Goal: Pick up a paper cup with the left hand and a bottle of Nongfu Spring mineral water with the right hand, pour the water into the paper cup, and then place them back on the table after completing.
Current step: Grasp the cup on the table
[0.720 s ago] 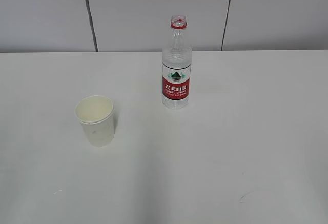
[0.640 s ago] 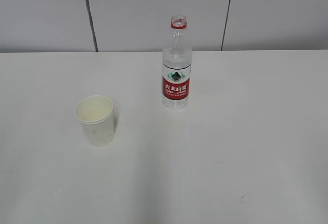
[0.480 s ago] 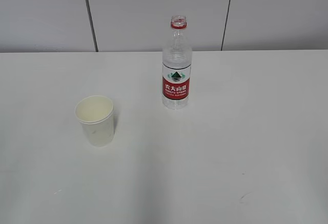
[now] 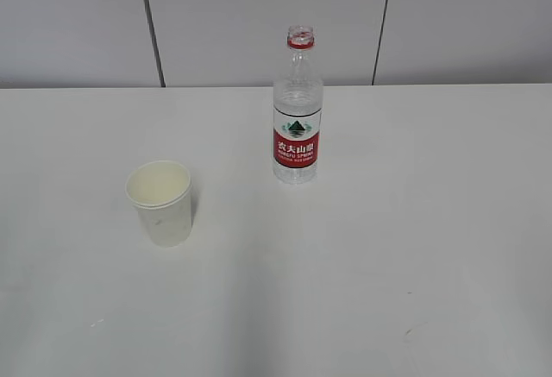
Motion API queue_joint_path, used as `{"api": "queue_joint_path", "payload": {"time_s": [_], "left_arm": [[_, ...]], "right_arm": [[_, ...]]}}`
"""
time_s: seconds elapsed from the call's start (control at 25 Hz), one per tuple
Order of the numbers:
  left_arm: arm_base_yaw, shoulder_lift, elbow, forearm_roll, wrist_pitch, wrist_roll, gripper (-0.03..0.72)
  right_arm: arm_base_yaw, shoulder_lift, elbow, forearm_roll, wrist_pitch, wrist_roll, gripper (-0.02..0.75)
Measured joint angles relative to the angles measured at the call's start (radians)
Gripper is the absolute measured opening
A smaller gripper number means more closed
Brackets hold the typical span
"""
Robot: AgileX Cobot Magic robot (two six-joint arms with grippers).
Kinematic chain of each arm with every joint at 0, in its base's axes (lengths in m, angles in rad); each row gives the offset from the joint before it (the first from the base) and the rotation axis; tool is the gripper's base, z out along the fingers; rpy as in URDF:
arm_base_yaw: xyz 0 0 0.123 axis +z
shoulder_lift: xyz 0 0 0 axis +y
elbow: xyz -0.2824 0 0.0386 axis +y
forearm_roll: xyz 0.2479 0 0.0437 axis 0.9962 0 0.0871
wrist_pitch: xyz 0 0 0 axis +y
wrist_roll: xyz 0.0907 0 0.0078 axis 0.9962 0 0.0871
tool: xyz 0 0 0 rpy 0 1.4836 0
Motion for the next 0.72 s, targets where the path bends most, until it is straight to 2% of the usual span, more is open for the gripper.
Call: {"api": "queue_joint_path", "payload": {"time_s": [0.72], "left_arm": [[0.0,0.0,0.0,0.0,0.0,-0.001,0.5]], "right_arm": [[0.0,0.0,0.0,0.0,0.0,0.0,0.587]]}}
